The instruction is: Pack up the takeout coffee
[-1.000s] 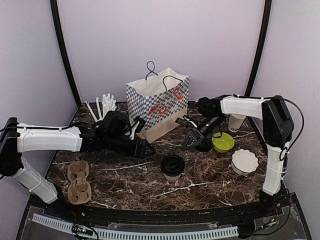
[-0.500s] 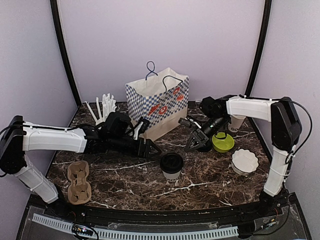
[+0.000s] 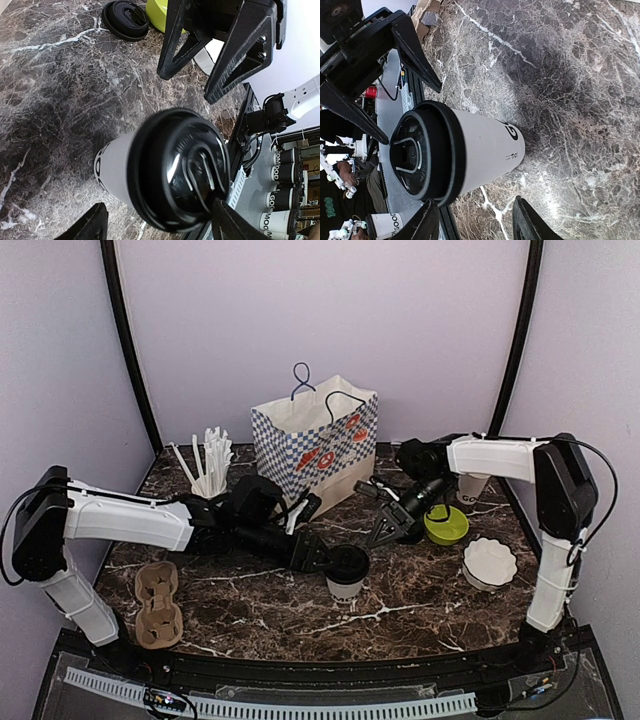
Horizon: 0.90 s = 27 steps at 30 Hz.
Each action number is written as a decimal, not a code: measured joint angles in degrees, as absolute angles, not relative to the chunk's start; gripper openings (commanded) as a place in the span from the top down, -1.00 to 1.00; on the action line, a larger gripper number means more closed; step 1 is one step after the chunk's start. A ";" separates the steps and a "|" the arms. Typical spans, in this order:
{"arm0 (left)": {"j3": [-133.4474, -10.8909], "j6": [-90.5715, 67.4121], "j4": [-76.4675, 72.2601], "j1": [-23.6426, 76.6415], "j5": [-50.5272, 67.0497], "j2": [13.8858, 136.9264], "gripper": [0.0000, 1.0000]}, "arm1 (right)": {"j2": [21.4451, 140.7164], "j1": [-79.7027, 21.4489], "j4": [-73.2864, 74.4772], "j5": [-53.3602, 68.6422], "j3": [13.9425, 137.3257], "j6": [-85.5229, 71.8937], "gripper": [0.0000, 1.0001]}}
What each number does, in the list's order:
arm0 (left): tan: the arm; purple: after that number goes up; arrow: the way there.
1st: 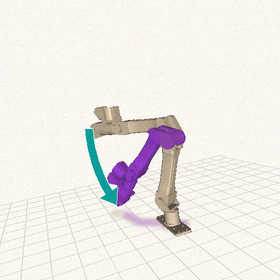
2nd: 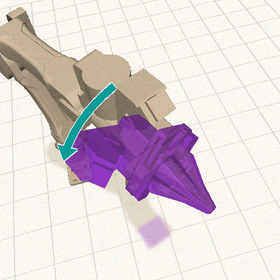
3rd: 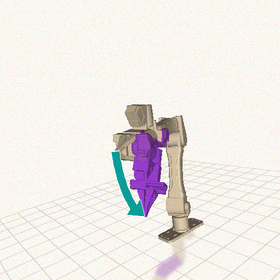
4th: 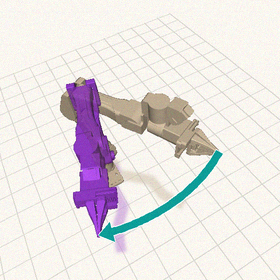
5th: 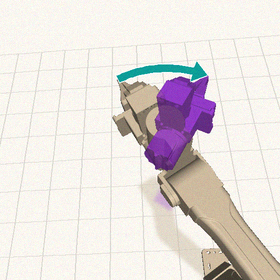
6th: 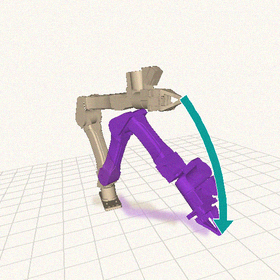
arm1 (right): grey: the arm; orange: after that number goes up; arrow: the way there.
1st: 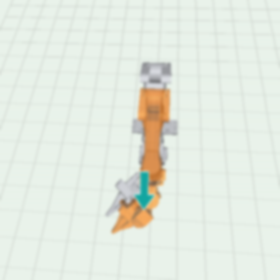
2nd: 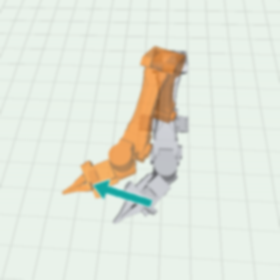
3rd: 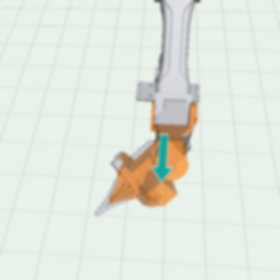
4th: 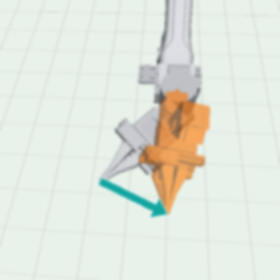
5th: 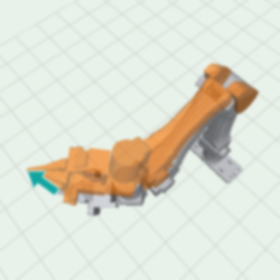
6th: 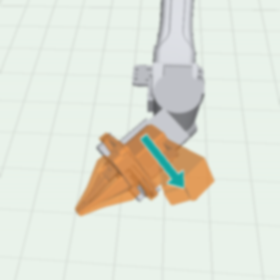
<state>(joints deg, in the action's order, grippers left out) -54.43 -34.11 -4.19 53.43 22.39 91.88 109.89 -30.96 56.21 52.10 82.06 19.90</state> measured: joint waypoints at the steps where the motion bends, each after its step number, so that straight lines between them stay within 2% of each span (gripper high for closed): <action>1: -54.57 -33.98 -4.14 53.47 22.46 92.27 -0.44 | 110.08 -31.16 56.21 52.23 82.06 19.94 0.01; 10: -55.96 -33.26 -3.42 53.52 22.11 93.76 -0.37 | 113.40 -32.64 56.66 54.30 82.50 20.40 0.04; 19: -58.04 -32.18 -2.24 53.54 20.69 96.01 -0.26 | 114.65 -32.51 55.88 55.68 81.69 14.59 0.23; 22: -58.15 -31.97 -1.69 53.56 20.12 95.96 -0.26 | 114.65 -32.47 55.81 56.10 81.58 13.91 0.21; 27: -58.15 -31.33 -1.83 53.87 19.51 95.55 -0.29 | 114.65 -32.47 57.21 55.46 82.98 16.23 0.02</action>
